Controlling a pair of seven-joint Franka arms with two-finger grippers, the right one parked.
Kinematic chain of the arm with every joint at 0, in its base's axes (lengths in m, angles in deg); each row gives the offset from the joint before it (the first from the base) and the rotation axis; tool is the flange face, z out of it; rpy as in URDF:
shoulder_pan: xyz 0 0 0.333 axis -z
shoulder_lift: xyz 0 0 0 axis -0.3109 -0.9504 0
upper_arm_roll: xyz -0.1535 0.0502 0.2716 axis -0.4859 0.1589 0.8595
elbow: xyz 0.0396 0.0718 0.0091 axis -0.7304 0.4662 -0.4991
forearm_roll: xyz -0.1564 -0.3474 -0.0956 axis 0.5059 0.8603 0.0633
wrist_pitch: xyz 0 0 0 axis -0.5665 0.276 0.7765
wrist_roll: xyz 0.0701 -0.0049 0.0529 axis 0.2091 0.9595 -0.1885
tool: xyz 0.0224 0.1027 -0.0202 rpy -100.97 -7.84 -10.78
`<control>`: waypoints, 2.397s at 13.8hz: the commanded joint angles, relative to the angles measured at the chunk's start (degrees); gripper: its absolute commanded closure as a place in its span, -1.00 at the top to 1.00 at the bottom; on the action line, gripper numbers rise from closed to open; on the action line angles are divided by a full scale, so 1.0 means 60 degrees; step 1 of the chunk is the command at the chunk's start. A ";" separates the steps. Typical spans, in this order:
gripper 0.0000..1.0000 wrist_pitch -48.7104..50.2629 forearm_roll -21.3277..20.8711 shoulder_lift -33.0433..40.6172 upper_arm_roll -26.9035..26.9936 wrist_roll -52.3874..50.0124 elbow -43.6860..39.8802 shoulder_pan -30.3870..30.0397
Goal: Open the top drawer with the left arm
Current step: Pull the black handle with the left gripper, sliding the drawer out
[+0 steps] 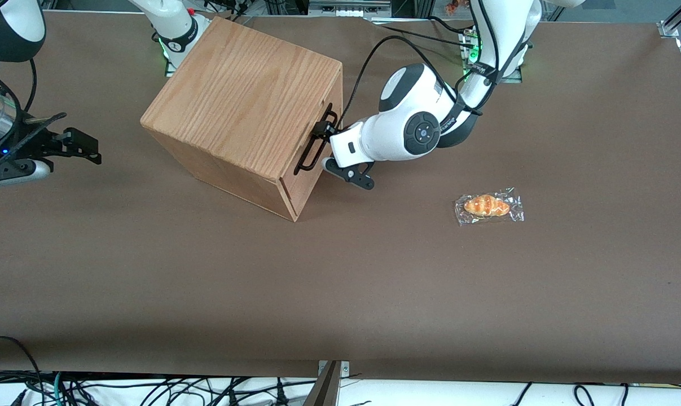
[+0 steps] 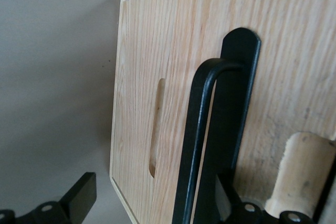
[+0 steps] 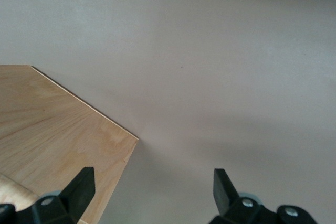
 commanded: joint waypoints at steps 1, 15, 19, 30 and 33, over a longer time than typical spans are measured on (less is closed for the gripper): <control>1.00 0.0015 0.0111 -0.0448 0.0158 0.0014 -0.0586 0.0223; 1.00 -0.0073 -0.1280 -0.0611 0.0202 0.0087 -0.0778 -0.0377; 1.00 0.0001 -0.1295 -0.0596 0.0202 0.0322 -0.0997 -0.0846; 1.00 0.0044 -0.1866 -0.0611 0.0232 0.0439 -0.1041 -0.1564; 1.00 0.0044 -0.1866 -0.0596 0.0232 0.0454 -0.1041 -0.1667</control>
